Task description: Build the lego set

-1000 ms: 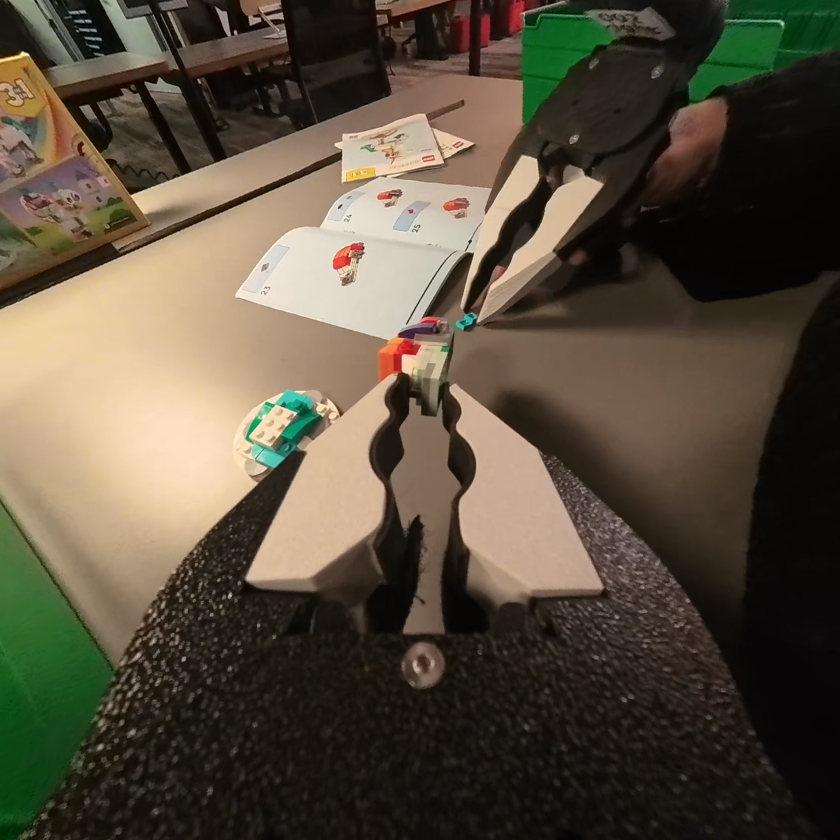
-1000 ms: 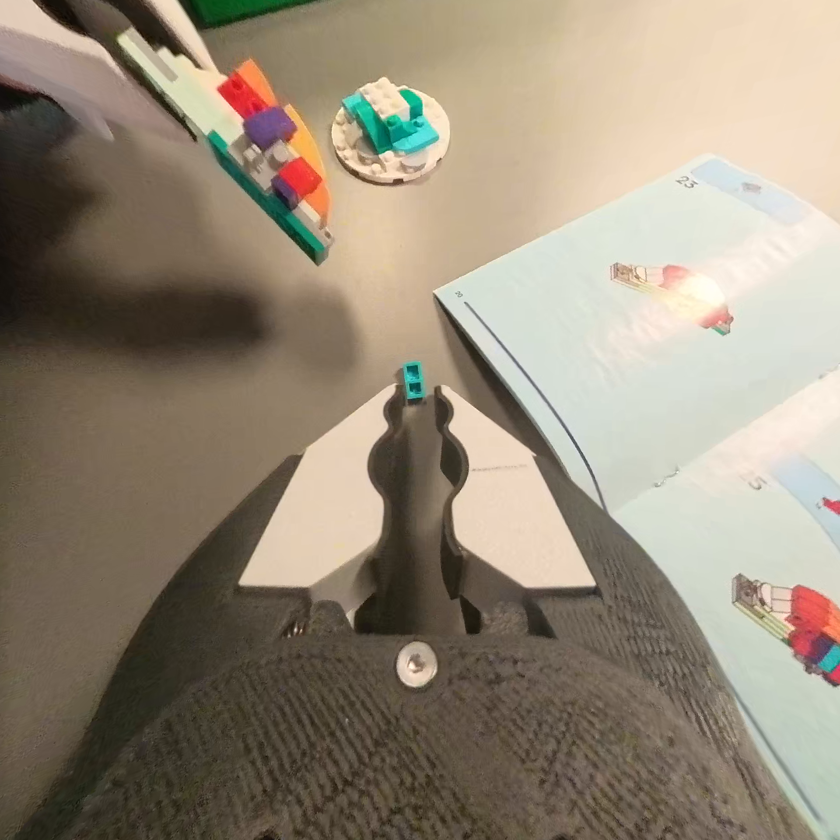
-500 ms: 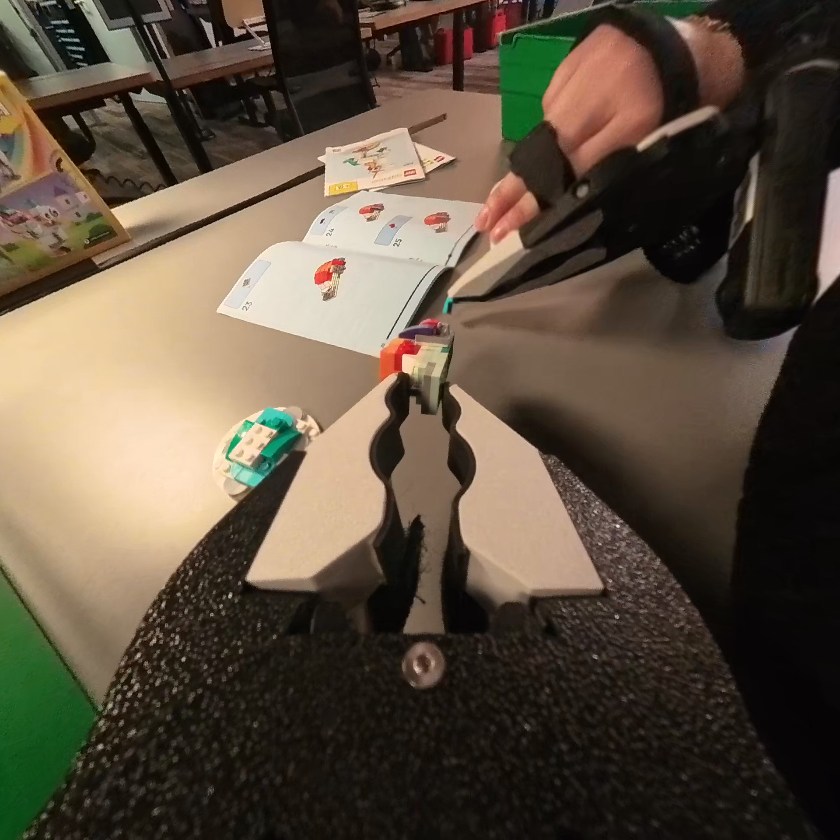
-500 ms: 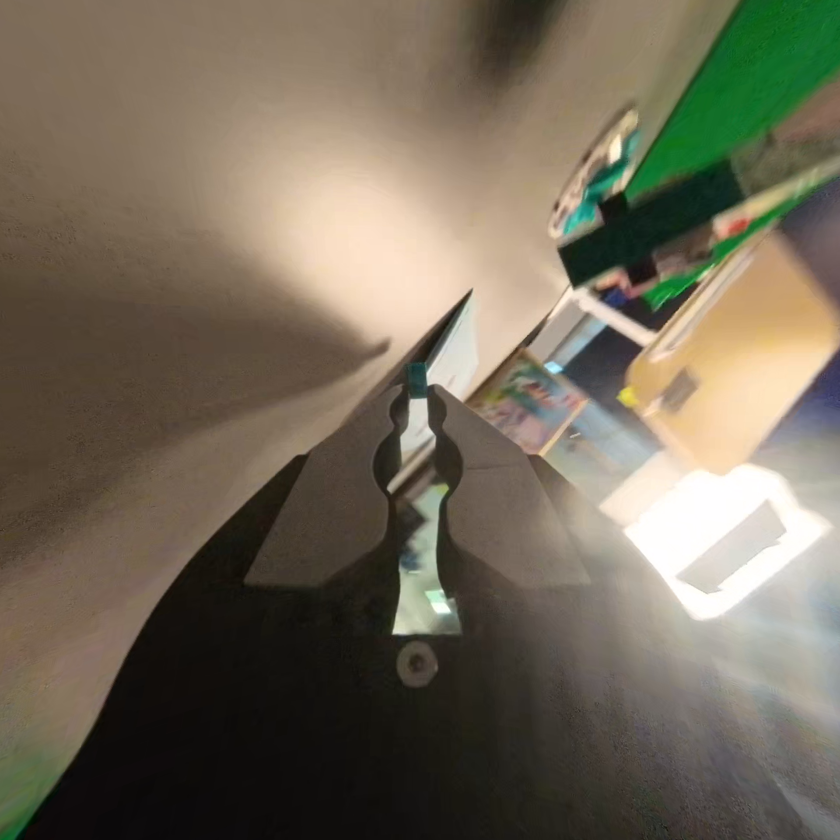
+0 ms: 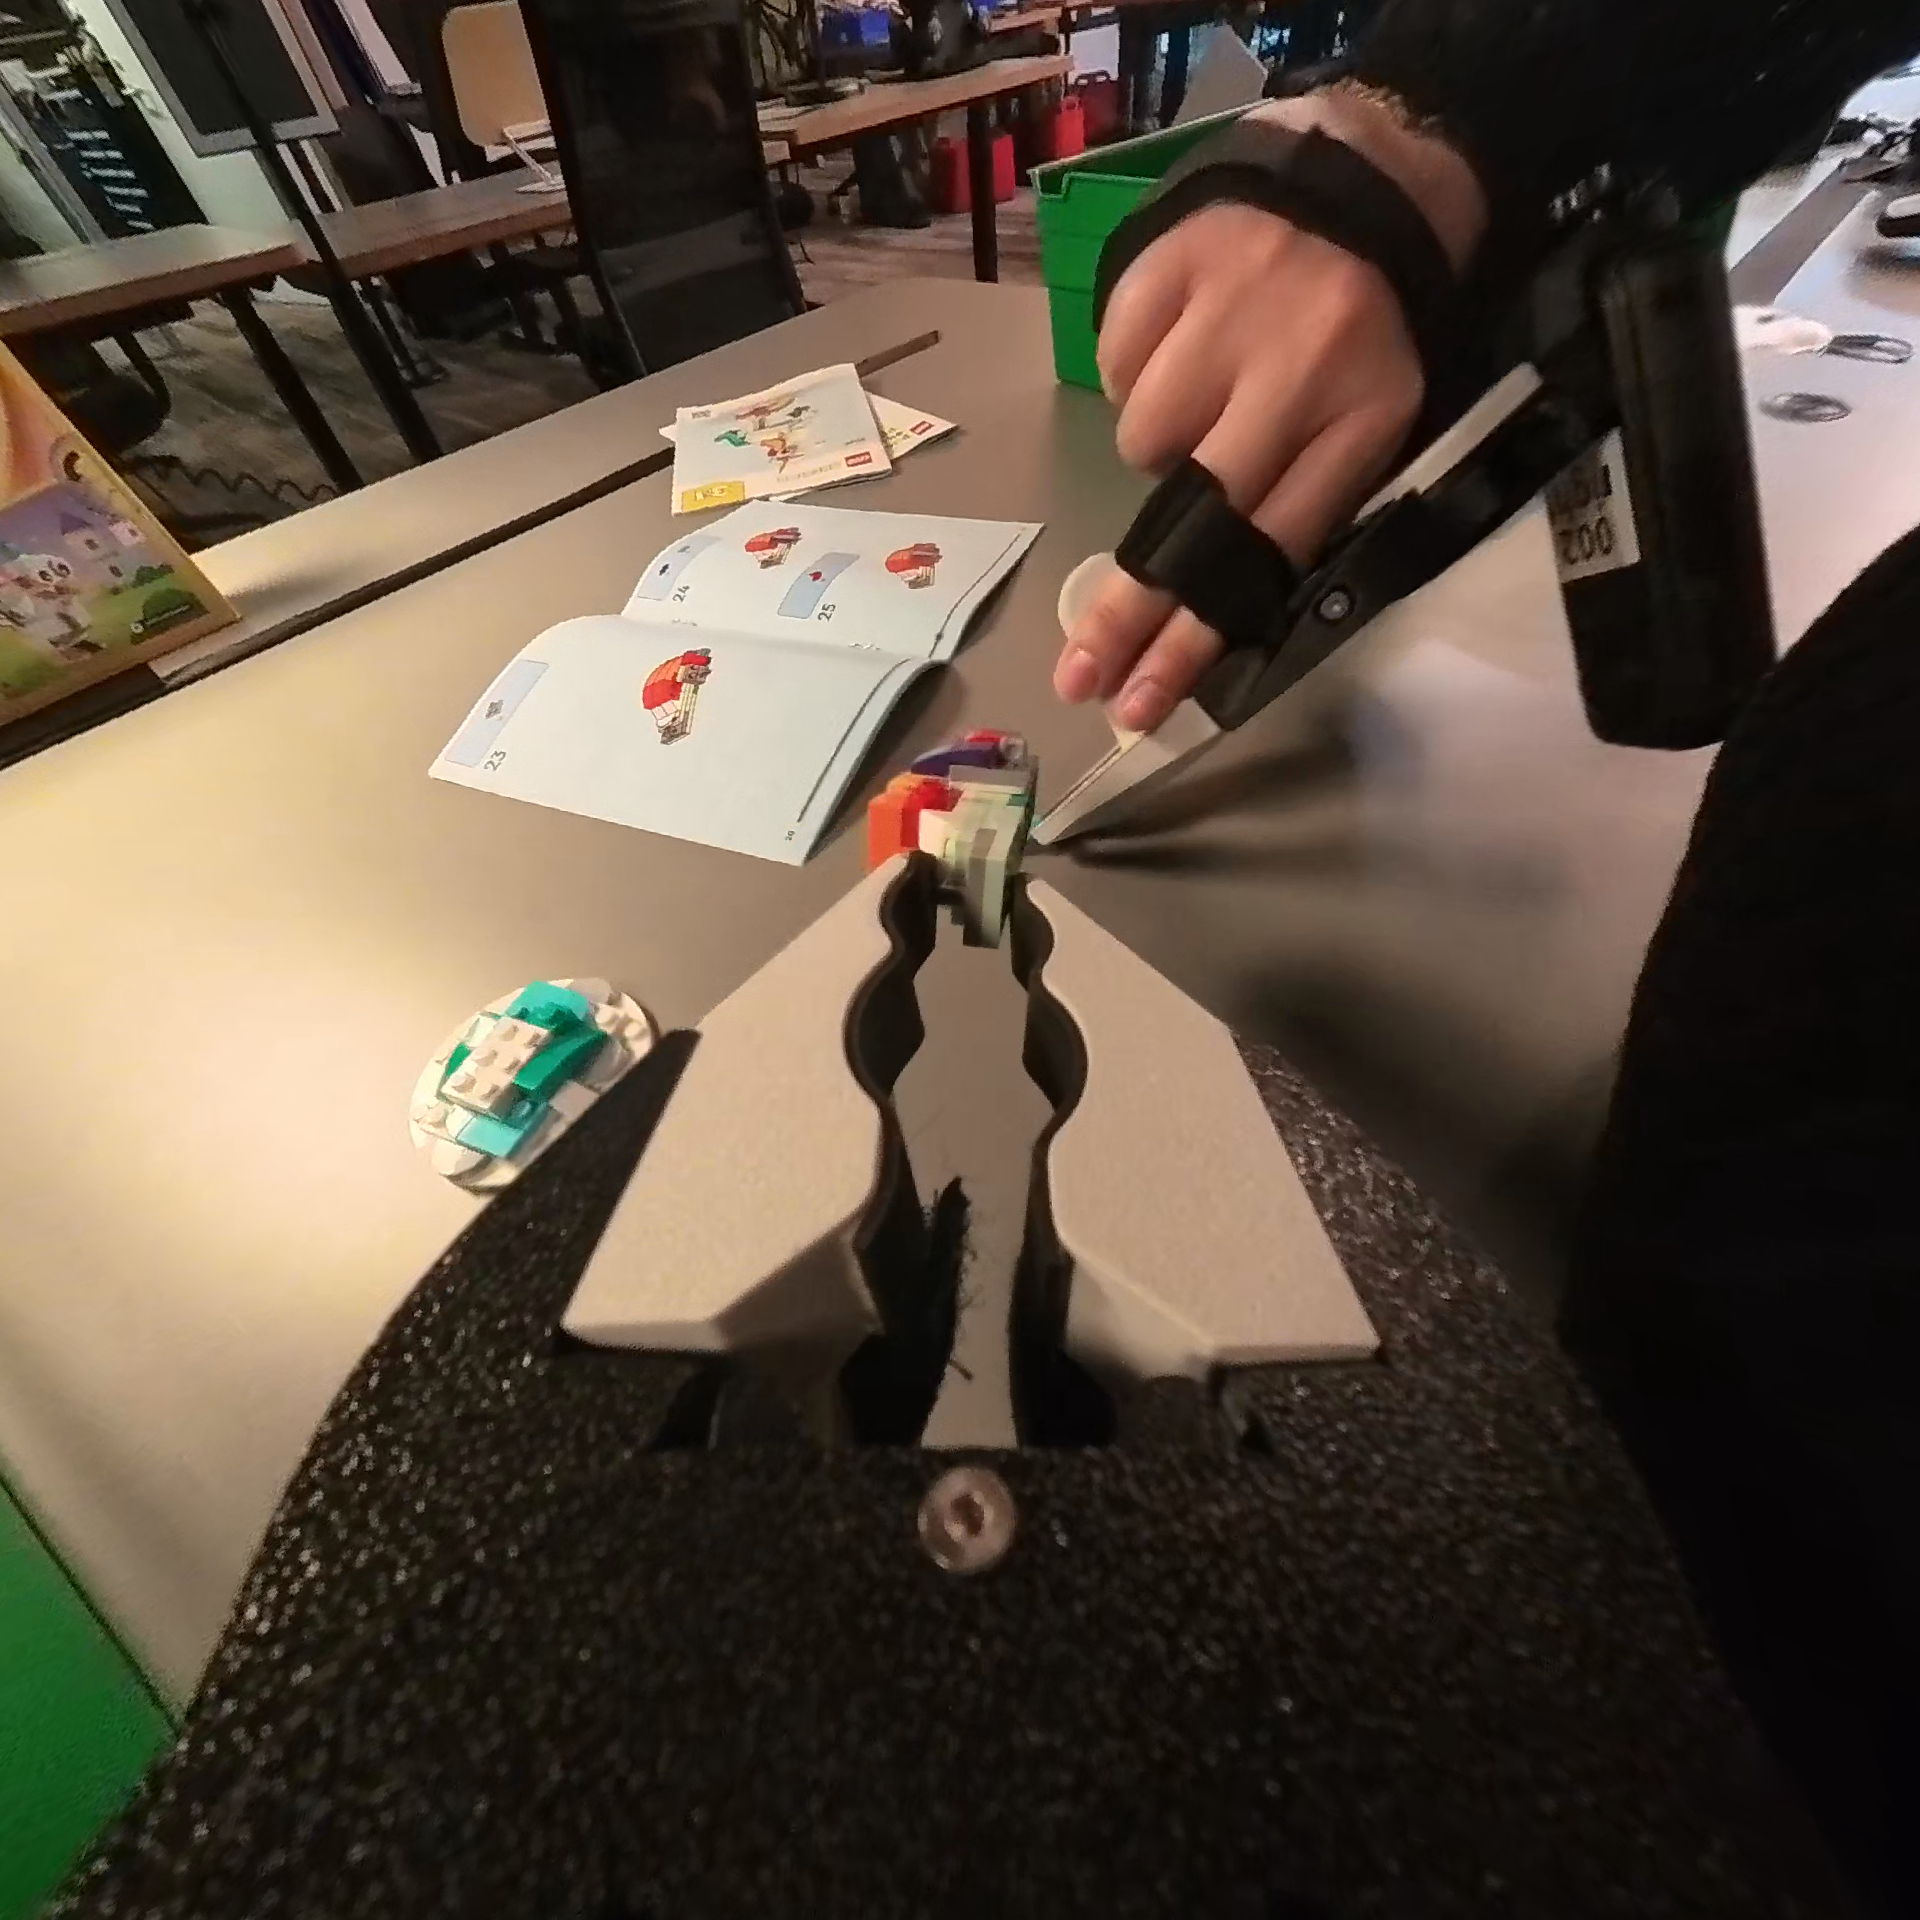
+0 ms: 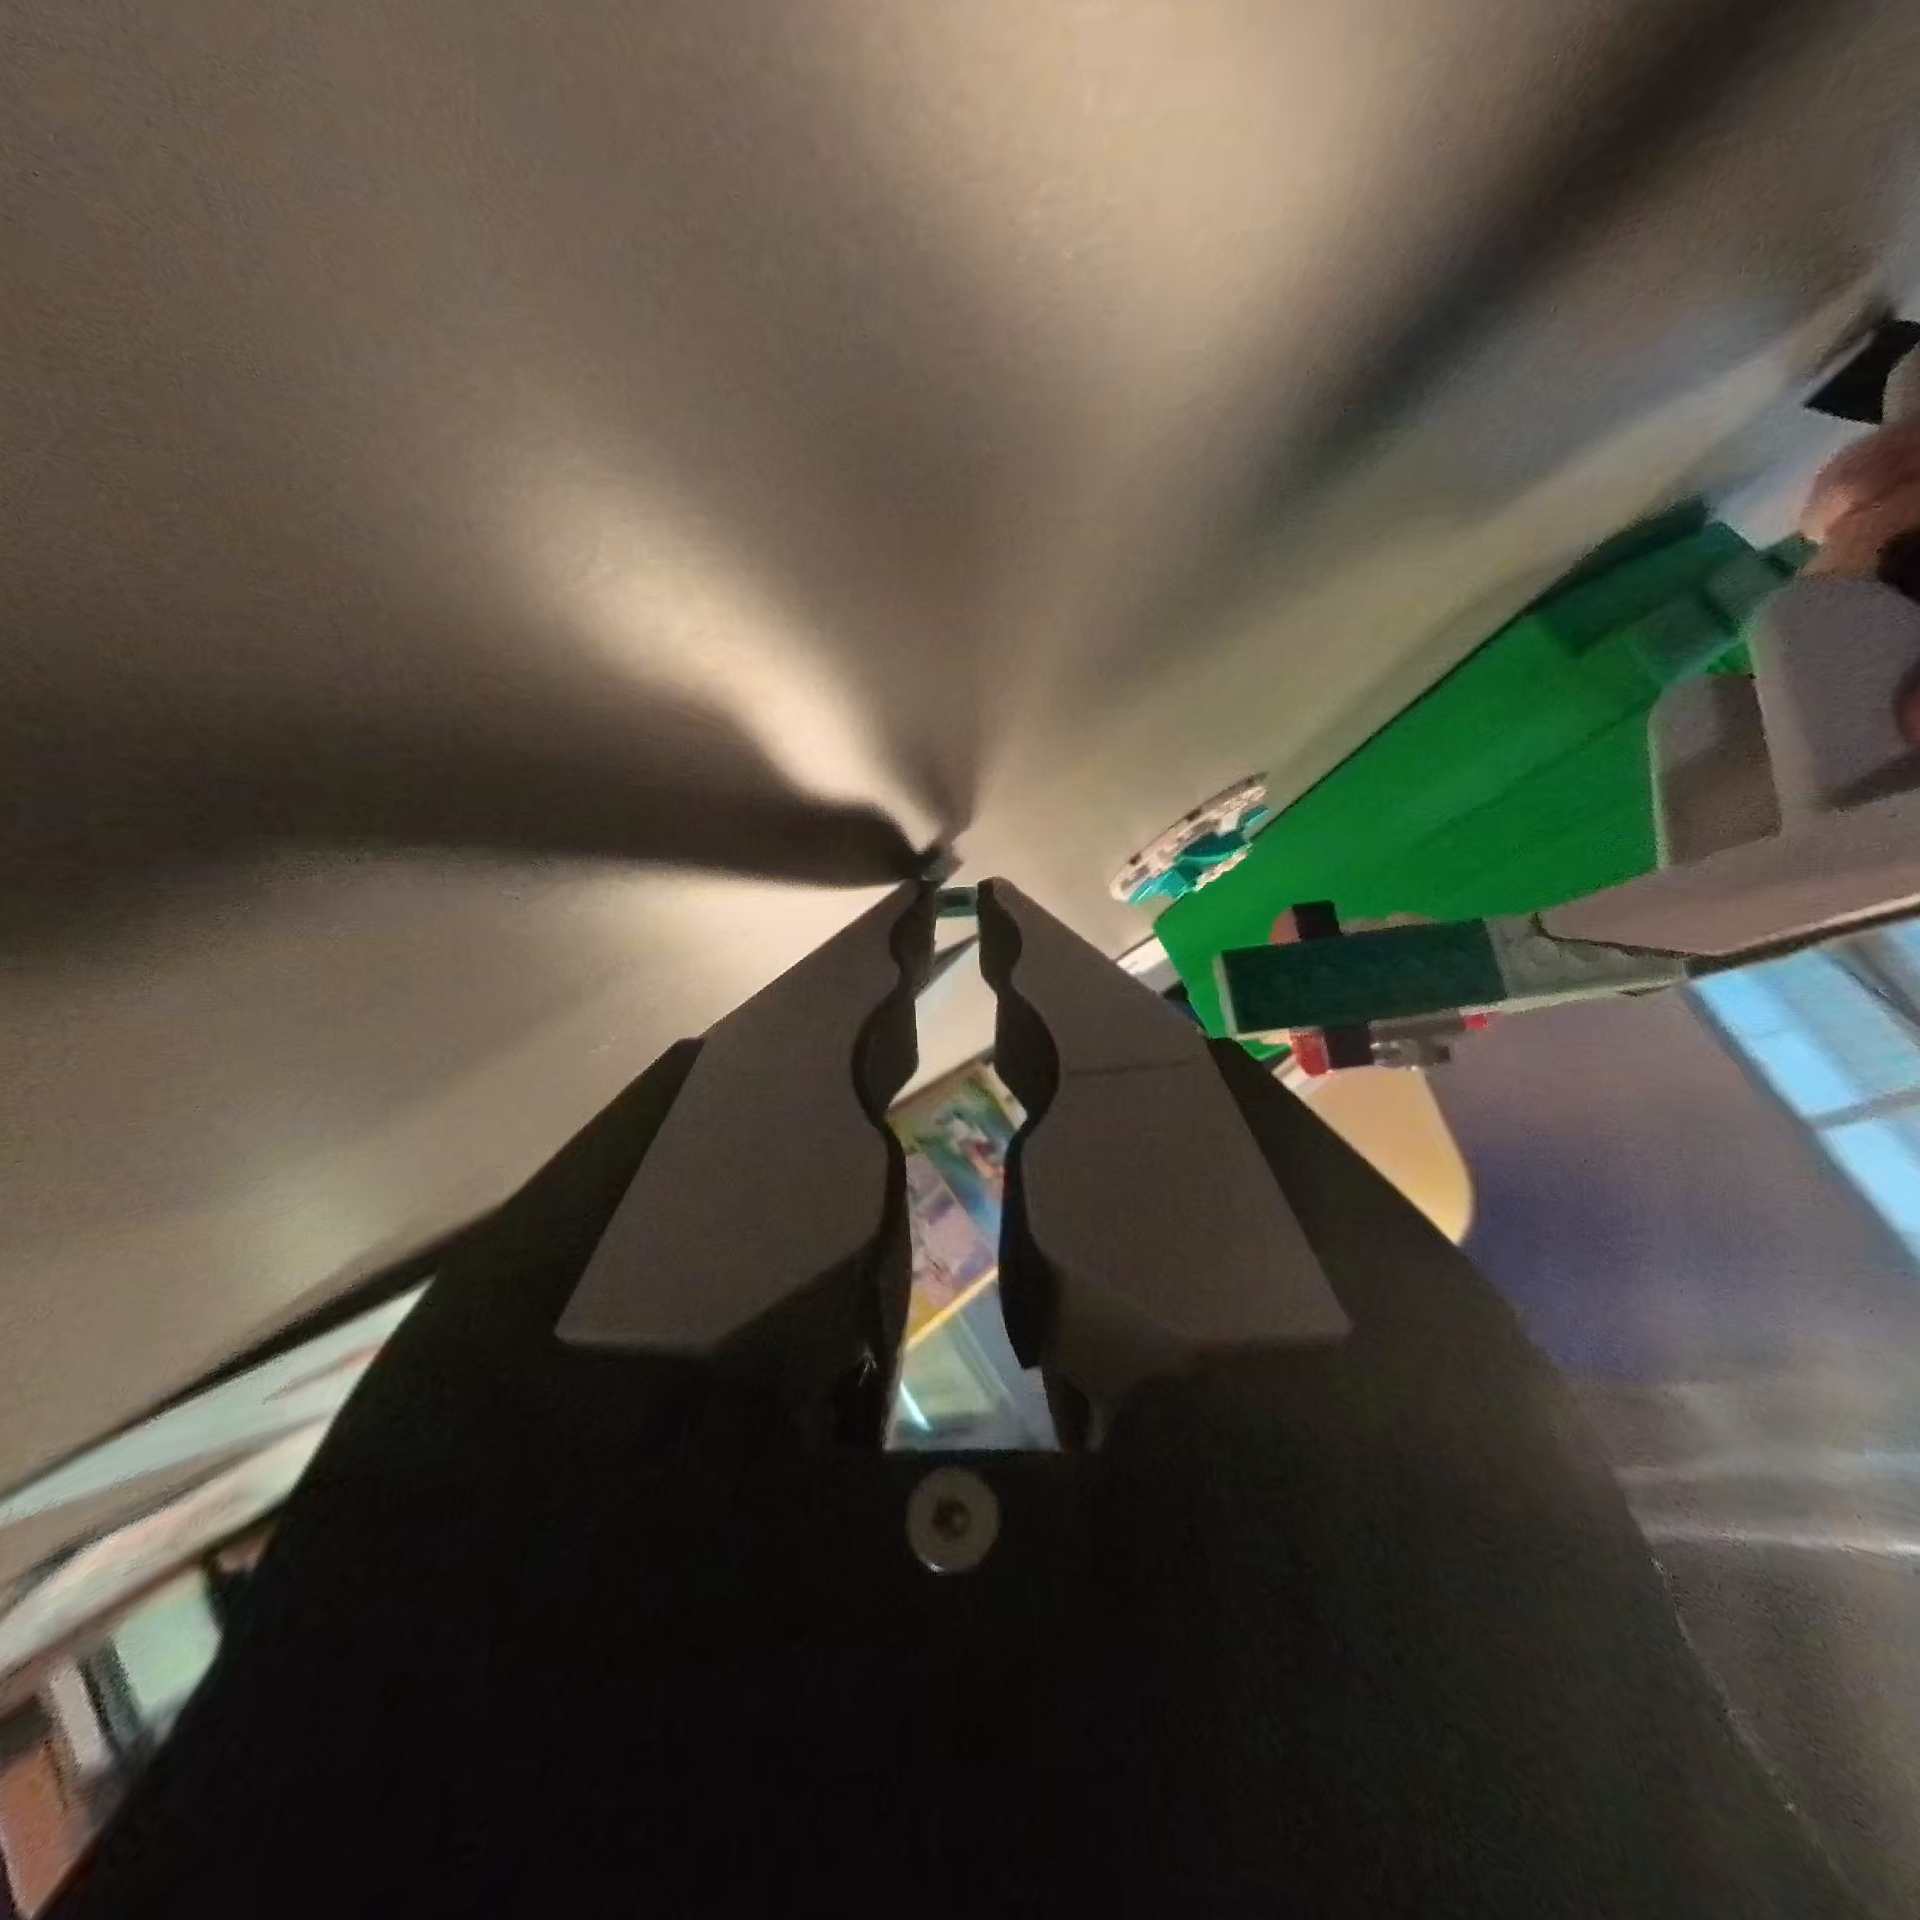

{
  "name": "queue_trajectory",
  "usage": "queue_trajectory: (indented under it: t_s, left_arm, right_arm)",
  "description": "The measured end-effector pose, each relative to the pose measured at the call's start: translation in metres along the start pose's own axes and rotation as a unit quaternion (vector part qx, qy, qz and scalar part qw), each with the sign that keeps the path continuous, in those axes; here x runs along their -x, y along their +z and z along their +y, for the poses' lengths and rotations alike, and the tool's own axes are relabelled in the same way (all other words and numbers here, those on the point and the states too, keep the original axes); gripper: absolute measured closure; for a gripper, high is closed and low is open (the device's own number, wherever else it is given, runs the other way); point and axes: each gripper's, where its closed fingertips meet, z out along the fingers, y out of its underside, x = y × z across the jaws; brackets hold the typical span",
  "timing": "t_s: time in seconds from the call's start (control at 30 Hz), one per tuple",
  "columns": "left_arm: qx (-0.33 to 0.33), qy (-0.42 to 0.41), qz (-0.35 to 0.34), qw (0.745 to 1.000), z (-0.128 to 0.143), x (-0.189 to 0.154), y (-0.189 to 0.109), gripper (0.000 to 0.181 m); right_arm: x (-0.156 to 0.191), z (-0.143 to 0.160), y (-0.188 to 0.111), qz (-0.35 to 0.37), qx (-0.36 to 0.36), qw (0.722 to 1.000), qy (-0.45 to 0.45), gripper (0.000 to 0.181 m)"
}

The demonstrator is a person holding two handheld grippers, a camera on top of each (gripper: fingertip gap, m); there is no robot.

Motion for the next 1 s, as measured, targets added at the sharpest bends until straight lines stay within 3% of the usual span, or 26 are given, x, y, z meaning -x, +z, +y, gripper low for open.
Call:
queue_trajectory:
  t_s: [0.2, 0.33, 0.4, 0.47, 0.57, 0.63, 0.8, 0.93, 1.0]
  left_arm:
    - [-0.004, 0.002, -0.003, 1.000, -0.004, -0.002, -0.008, 0.170]
    - [-0.004, 0.000, -0.010, 1.000, -0.002, 0.000, -0.012, 0.170]
    - [-0.003, 0.000, -0.013, 1.000, -0.002, -0.001, -0.014, 0.170]
    - [-0.001, -0.001, -0.014, 1.000, -0.001, -0.001, -0.016, 0.170]
    - [-0.006, -0.008, -0.008, 1.000, 0.000, -0.002, -0.018, 0.169]
    - [-0.017, -0.023, -0.006, 1.000, 0.001, -0.001, -0.020, 0.169]
    - [-0.053, -0.002, -0.065, 0.996, 0.000, 0.021, -0.019, 0.170]
    - [-0.126, 0.041, -0.119, 0.984, -0.026, 0.037, -0.016, 0.170]
    - [-0.146, 0.051, -0.130, 0.979, -0.028, 0.042, -0.007, 0.170]
  right_arm:
    - [-0.006, -0.002, -0.008, -0.038, -0.036, 0.976, 0.212, 0.157]
    - [0.004, 0.008, -0.013, -0.058, -0.056, 0.916, 0.393, 0.152]
    - [0.004, 0.008, -0.016, -0.069, -0.073, 0.857, 0.506, 0.156]
    - [-0.002, 0.004, -0.019, -0.088, -0.102, 0.764, 0.631, 0.159]
    - [-0.011, -0.018, -0.022, -0.150, -0.178, 0.624, 0.746, 0.158]
    - [-0.017, -0.019, -0.016, -0.148, -0.211, 0.553, 0.792, 0.152]
    - [-0.017, -0.010, -0.005, -0.133, -0.229, 0.473, 0.840, 0.153]
    - [-0.021, 0.009, -0.012, -0.048, -0.159, 0.426, 0.889, 0.150]
    - [-0.018, 0.004, -0.019, -0.024, -0.122, 0.409, 0.904, 0.155]
